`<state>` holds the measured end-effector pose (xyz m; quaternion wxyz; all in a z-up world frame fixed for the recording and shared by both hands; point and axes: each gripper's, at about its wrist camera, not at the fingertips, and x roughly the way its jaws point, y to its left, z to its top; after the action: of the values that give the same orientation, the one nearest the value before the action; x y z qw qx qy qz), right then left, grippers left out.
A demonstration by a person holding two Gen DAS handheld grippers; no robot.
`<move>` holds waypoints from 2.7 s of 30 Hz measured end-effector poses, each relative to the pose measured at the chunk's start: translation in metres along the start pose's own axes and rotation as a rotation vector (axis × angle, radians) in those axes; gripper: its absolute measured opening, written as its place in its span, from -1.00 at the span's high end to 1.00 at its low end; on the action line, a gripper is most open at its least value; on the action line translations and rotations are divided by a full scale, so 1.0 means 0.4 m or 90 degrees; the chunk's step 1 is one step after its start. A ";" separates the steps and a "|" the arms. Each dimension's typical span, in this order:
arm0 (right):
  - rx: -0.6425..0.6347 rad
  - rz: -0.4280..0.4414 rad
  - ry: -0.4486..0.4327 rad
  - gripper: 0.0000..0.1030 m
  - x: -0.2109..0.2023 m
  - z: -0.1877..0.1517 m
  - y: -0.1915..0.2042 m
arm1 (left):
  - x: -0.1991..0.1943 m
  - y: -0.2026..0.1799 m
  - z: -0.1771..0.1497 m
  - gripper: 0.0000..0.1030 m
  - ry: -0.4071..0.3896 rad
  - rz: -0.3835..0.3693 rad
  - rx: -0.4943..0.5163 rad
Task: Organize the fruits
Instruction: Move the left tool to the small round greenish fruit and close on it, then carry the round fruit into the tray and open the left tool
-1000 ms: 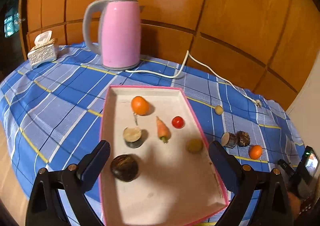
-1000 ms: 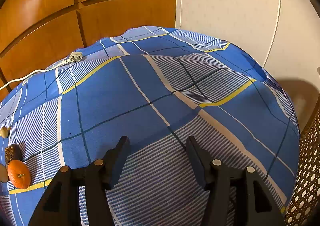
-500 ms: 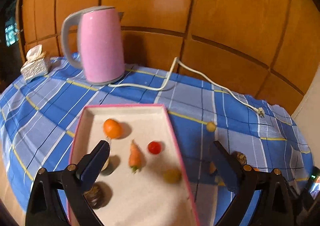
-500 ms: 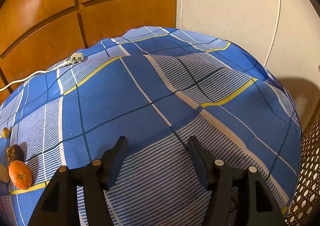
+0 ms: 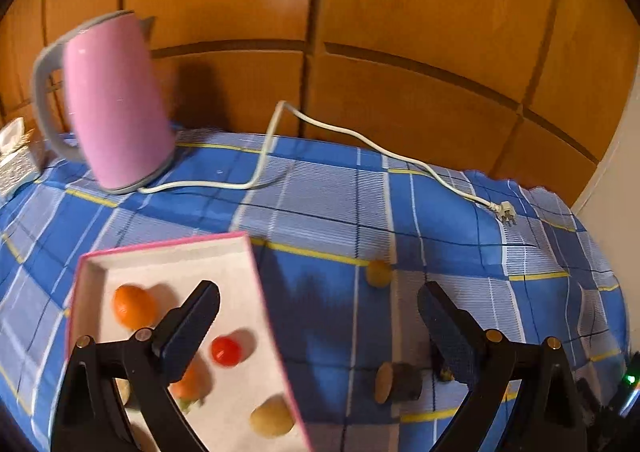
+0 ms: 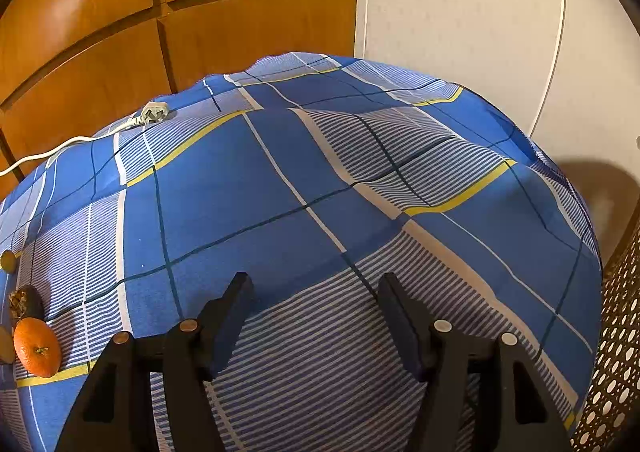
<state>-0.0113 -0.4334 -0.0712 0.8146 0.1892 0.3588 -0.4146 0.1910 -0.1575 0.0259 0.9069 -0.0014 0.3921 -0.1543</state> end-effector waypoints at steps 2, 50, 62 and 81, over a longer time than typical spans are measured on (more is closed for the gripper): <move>-0.001 -0.001 0.000 -0.30 0.001 0.000 0.001 | 0.027 -0.010 0.015 -0.75 0.012 -0.011 0.000; -0.008 -0.006 -0.003 -0.33 0.002 -0.001 0.004 | -0.197 0.175 -0.144 0.50 -0.037 0.028 -0.076; -0.006 -0.004 -0.003 -0.33 0.000 -0.001 0.005 | -0.195 0.269 -0.255 0.50 -0.006 0.051 -0.142; -0.005 -0.004 -0.004 -0.33 -0.001 -0.002 0.005 | -0.185 0.297 -0.299 -0.18 -0.015 0.072 -0.165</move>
<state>-0.0103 -0.4315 -0.0715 0.8150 0.1835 0.3587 -0.4166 0.0912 -0.0094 -0.0188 0.9108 -0.0983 0.3977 -0.0514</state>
